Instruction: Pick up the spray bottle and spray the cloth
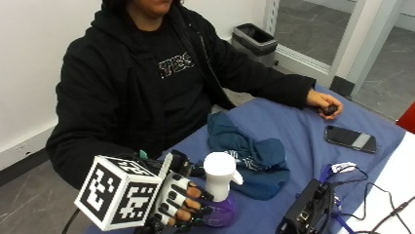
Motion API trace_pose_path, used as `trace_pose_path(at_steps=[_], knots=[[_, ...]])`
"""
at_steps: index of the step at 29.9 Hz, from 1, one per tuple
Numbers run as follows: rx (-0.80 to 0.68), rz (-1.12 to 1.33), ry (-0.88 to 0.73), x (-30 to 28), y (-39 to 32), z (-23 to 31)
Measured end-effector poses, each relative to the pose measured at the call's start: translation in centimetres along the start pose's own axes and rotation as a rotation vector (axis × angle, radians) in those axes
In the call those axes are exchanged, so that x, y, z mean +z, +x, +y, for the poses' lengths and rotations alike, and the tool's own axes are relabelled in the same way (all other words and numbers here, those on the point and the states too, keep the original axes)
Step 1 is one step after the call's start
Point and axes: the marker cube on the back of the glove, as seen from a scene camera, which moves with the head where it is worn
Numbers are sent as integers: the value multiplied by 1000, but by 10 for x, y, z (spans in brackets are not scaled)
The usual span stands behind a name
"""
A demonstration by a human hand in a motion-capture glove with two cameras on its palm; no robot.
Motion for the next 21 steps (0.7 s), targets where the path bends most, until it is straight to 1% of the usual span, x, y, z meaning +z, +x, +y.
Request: trace_pose_path(at_steps=[4, 11, 17, 21], knots=[[25, -121, 30, 8, 0, -10], [40, -379, 31, 33, -8, -22], [69, -598, 115, 50, -23, -30], [83, -656, 207, 60, -31, -37]])
